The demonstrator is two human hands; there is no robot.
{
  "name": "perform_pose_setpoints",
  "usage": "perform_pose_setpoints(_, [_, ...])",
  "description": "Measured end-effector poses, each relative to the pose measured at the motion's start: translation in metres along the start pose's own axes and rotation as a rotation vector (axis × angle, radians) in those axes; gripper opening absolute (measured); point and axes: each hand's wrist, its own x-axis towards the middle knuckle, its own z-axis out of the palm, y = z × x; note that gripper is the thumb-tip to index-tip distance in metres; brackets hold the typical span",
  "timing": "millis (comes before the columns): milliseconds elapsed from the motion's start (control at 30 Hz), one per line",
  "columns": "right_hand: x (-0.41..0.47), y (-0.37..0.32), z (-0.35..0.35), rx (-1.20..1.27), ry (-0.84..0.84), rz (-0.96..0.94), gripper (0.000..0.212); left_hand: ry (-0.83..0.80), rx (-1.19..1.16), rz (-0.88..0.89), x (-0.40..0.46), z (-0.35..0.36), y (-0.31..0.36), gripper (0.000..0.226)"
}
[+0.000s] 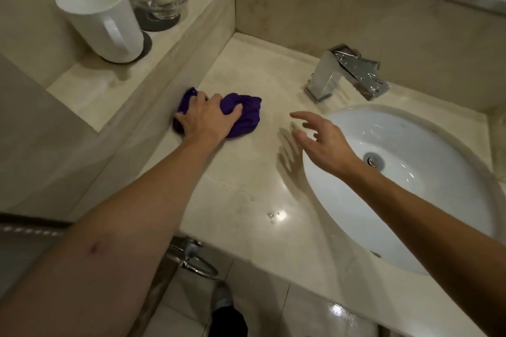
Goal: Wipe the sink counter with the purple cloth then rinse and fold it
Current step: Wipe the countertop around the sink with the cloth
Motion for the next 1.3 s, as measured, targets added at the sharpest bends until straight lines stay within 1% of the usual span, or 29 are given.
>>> perform_pose_setpoints(100, [-0.025, 0.009, -0.006, 0.011, -0.028, -0.001, 0.041, -0.013, -0.004, -0.131, -0.029, -0.002, 0.001, 0.068])
perform_pose_setpoints(167, [-0.042, 0.015, -0.011, 0.023, -0.051, -0.012, 0.042, -0.056, -0.021, -0.186, -0.046, -0.004, -0.001, 0.07])
perform_pose_setpoints(233, [-0.056, 0.02, -0.018, 0.028, -0.071, -0.019, 0.042, -0.122, -0.034, -0.227, -0.061, -0.008, -0.007, 0.075])
perform_pose_setpoints(300, [-0.065, 0.024, -0.025, 0.036, -0.074, -0.003, 0.041, -0.179, 0.013, -0.226, -0.069, -0.014, -0.014, 0.08])
perform_pose_setpoints(333, [-0.067, 0.025, -0.028, 0.041, -0.069, 0.001, 0.041, -0.174, 0.067, -0.186, -0.068, -0.019, -0.016, 0.082])
perform_pose_setpoints(367, [-0.069, 0.026, -0.031, 0.041, -0.063, 0.0, 0.041, -0.142, 0.137, -0.092, -0.064, -0.026, -0.018, 0.082])
perform_pose_setpoints(400, [-0.069, 0.027, -0.033, 0.038, -0.057, -0.001, 0.04, -0.104, 0.198, 0.065, -0.059, -0.03, -0.019, 0.08])
perform_pose_setpoints(433, [-0.068, 0.028, -0.035, 0.038, -0.049, 0.0, 0.04, -0.088, 0.245, 0.264, -0.052, -0.031, -0.021, 0.077])
perform_pose_setpoints(467, [-0.068, 0.028, -0.036, 0.045, -0.04, 0.001, 0.04, -0.116, 0.284, 0.452, -0.046, -0.03, -0.024, 0.073])
perform_pose_setpoints(500, [-0.067, 0.031, -0.035, 0.056, -0.029, 0.002, 0.039, -0.164, 0.315, 0.593, -0.041, -0.025, -0.028, 0.071])
perform_pose_setpoints(533, [-0.067, 0.033, -0.035, 0.066, -0.019, 0.003, 0.038, -0.198, 0.313, 0.662, -0.037, -0.02, -0.034, 0.069])
perform_pose_setpoints(567, [-0.067, 0.035, -0.035, 0.074, -0.014, 0.005, 0.038, -0.202, 0.267, 0.681, -0.035, -0.015, -0.043, 0.067])
perform_pose_setpoints(667, [-0.068, 0.039, -0.033, 0.078, -0.02, 0.021, 0.037, -0.079, -0.009, 0.649, -0.027, -0.004, -0.064, 0.059])
perform_pose_setpoints(733, [-0.066, 0.042, -0.032, 0.077, -0.013, 0.041, 0.037, -0.06, -0.169, 0.536, -0.022, -0.002, -0.068, 0.055])
perform_pose_setpoints(800, [-0.065, 0.042, -0.031, 0.099, -0.005, 0.062, 0.036, -0.029, -0.255, 0.42, -0.021, 0.0, -0.072, 0.055])
perform_pose_setpoints(900, [-0.07, 0.044, -0.032, 0.12, -0.002, 0.076, 0.035, 0.033, -0.302, 0.303, -0.035, 0.001, -0.083, 0.058])
perform_pose_setpoints(1033, [-0.078, 0.052, -0.037, 0.12, -0.005, 0.098, 0.035, 0.192, -0.302, 0.168, -0.079, 0.003, -0.088, 0.056])
perform_pose_setpoints(1167, [-0.09, 0.062, -0.048, 0.158, 0.01, 0.128, 0.034, 0.189, -0.318, 0.052, -0.116, 0.013, -0.056, 0.056])
perform_pose_setpoints(1300, [-0.107, 0.077, -0.061, 0.213, 0.06, 0.172, 0.034, 0.171, -0.34, 0.073, -0.165, 0.036, -0.004, 0.057])
